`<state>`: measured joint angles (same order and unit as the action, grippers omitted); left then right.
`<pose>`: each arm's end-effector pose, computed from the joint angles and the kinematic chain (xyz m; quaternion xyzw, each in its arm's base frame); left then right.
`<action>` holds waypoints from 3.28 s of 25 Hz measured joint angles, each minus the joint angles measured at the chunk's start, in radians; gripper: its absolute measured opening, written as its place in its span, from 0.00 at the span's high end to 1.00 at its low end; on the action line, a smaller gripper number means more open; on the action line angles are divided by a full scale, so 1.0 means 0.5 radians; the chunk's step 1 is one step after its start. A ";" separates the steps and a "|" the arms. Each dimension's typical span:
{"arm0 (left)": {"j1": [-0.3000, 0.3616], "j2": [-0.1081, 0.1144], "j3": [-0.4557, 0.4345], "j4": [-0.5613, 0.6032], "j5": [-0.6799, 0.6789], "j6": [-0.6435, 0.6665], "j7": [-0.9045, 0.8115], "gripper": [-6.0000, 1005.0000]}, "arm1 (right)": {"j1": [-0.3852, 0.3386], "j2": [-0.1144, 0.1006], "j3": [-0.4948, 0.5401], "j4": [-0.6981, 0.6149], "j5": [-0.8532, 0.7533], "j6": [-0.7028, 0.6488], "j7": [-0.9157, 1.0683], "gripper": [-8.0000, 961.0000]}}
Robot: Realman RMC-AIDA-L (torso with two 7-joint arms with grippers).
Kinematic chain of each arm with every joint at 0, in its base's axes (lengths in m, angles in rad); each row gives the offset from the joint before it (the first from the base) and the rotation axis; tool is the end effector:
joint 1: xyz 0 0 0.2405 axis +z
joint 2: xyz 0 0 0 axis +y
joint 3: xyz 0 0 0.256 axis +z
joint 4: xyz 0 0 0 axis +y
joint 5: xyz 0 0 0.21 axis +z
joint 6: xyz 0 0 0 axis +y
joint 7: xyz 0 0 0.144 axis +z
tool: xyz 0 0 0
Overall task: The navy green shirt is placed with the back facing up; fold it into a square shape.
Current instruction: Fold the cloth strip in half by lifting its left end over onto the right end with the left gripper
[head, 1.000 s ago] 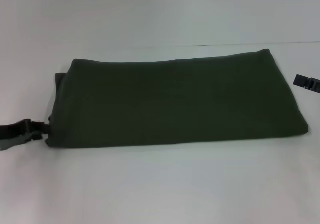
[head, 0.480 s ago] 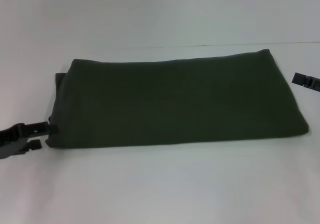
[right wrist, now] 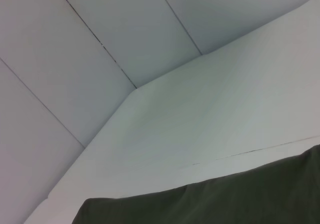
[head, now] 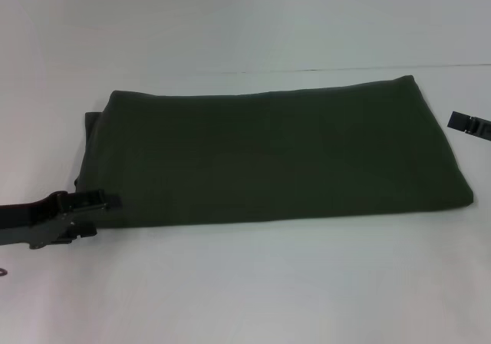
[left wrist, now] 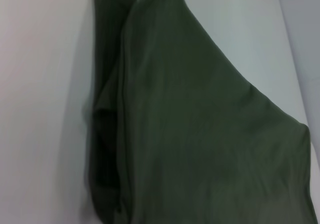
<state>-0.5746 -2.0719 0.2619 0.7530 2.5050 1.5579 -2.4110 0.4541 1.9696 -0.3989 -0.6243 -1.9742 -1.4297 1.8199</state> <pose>-0.3217 0.3254 0.0369 -0.6747 -0.7010 -0.1996 0.1165 0.3365 0.3373 0.0846 -0.7722 0.4816 0.3213 0.2618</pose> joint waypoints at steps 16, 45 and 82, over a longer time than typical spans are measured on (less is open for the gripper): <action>-0.011 0.014 0.007 -0.119 0.019 -0.166 -0.160 0.14 | 0.008 -0.007 0.000 -0.002 0.000 0.011 0.002 0.04; -0.063 0.024 0.058 -0.193 0.098 -0.385 -0.173 0.14 | 0.007 -0.003 0.025 0.000 0.007 0.013 0.002 0.04; -0.154 0.052 0.111 -0.193 0.136 -0.455 -0.188 0.14 | 0.006 -0.006 0.025 0.000 0.022 0.008 0.002 0.05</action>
<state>-0.6517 -2.0461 0.3175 0.6565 2.5729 1.3307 -2.5050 0.4569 1.9665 -0.3866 -0.6243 -1.9635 -1.4255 1.8208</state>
